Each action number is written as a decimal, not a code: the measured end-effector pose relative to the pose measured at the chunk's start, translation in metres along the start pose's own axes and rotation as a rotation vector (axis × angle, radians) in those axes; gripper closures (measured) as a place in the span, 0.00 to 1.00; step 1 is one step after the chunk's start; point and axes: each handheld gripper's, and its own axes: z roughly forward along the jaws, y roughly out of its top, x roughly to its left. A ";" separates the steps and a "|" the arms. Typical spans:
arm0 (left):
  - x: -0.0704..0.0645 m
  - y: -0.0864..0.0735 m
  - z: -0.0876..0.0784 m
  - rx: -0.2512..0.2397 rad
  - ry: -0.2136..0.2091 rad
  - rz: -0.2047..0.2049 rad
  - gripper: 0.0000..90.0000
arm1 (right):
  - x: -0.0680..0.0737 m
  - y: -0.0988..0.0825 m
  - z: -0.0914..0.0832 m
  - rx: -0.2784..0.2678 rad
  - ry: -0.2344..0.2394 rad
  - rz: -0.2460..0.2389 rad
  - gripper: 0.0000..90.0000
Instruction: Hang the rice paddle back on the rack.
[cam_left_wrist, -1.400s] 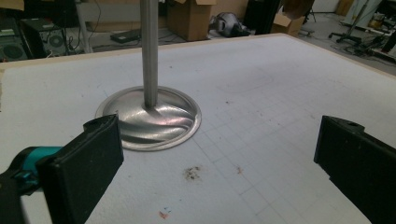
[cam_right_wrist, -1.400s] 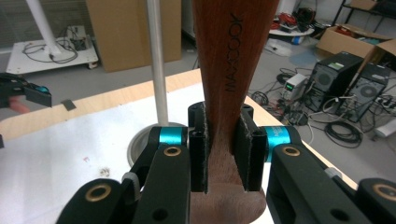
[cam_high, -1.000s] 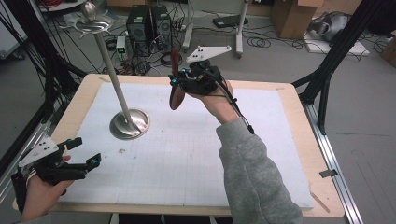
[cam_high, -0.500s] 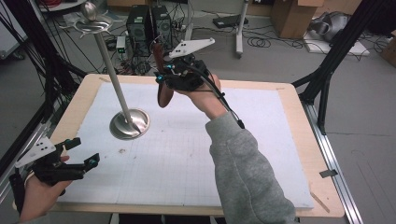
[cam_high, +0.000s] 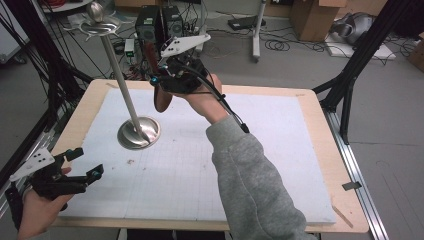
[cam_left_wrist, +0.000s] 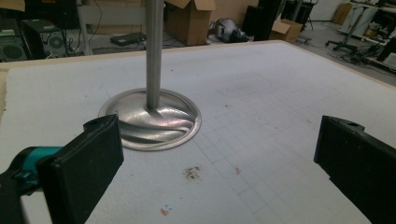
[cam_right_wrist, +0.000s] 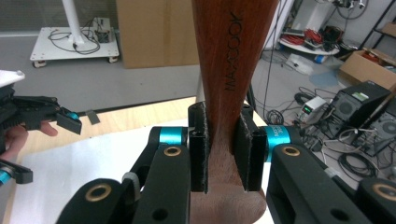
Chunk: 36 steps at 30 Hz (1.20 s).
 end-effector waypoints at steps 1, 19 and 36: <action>0.000 0.000 0.000 0.001 0.000 -0.001 0.02 | 0.000 0.000 0.000 0.000 0.000 0.000 0.86; 0.000 0.000 -0.004 -0.007 -0.003 -0.005 0.02 | 0.005 0.015 0.022 0.018 -0.008 0.016 0.86; -0.001 -0.001 -0.011 -0.019 0.005 -0.015 0.02 | -0.001 0.020 0.038 0.006 -0.025 0.066 0.86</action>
